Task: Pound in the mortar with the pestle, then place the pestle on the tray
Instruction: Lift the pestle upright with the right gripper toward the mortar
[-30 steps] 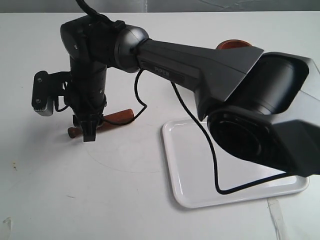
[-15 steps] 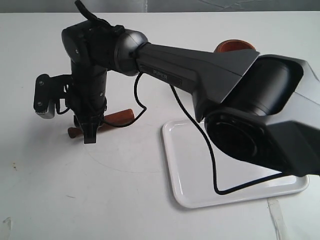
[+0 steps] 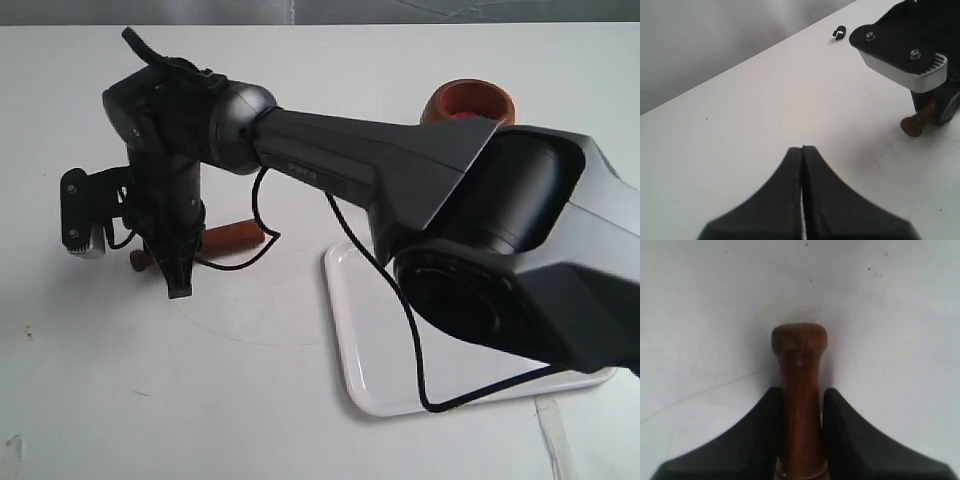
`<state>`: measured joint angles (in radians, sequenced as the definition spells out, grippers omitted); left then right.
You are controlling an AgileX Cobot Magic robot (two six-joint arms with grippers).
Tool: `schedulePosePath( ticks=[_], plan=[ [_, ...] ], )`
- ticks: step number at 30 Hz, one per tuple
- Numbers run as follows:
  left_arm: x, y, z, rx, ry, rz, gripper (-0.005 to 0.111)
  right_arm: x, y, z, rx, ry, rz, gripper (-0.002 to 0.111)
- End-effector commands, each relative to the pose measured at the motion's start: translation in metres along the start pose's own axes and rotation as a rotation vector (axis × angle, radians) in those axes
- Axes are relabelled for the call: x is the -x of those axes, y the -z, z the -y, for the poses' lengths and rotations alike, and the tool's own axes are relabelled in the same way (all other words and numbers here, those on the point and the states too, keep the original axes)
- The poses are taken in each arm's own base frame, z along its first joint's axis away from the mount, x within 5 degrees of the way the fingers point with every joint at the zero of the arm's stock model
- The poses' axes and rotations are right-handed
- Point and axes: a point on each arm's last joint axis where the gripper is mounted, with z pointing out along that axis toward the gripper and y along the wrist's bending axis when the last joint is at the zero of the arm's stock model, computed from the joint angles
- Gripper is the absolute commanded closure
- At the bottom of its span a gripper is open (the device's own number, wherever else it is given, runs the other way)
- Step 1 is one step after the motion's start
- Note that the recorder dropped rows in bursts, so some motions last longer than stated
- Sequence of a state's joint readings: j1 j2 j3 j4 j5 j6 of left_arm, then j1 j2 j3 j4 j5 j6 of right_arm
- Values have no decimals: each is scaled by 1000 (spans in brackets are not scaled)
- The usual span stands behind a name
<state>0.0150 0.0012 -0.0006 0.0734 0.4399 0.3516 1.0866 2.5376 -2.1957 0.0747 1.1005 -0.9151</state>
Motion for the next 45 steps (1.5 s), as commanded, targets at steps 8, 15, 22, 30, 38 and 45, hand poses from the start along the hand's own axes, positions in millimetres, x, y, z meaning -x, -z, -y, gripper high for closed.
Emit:
schedulePosePath(
  ticks=[8, 15, 22, 30, 38, 45],
  plan=[
    [0, 0, 1, -8, 12, 7, 107, -18, 148, 52, -235, -372, 463, 108],
    [0, 0, 1, -8, 12, 7, 107, -37, 198, 64, -731, -312, 139, 108],
    [0, 0, 1, -8, 12, 7, 107, -24, 218, 64, -1010, -485, 205, 108],
    [0, 0, 1, -8, 12, 7, 107, -18, 239, 47, -888, -510, 658, 108],
    [0, 0, 1, -8, 12, 7, 107, -93, 242, -6, -852, -483, 918, 108],
    [0, 0, 1, -8, 12, 7, 107, -223, 223, -69, -1189, -739, 1309, 108]
  ],
)
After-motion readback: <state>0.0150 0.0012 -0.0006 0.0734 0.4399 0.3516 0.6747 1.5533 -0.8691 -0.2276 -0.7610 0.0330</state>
